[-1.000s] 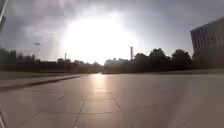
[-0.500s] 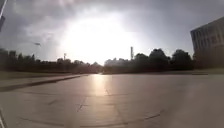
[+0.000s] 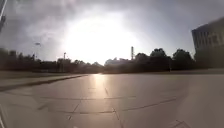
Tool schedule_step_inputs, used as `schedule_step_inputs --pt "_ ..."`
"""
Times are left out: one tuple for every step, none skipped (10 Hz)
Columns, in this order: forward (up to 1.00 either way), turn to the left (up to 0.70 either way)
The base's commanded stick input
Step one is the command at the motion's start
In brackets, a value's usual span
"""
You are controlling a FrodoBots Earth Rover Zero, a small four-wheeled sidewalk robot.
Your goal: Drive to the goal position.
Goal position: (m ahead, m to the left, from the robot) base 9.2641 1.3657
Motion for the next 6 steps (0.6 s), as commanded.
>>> schedule_step_inputs --pt "0.70 0.00" --pt "0.68 0.00" --pt "0.59 0.00" --pt "0.49 0.00" --pt "0.55 0.00" --pt "0.61 0.00"
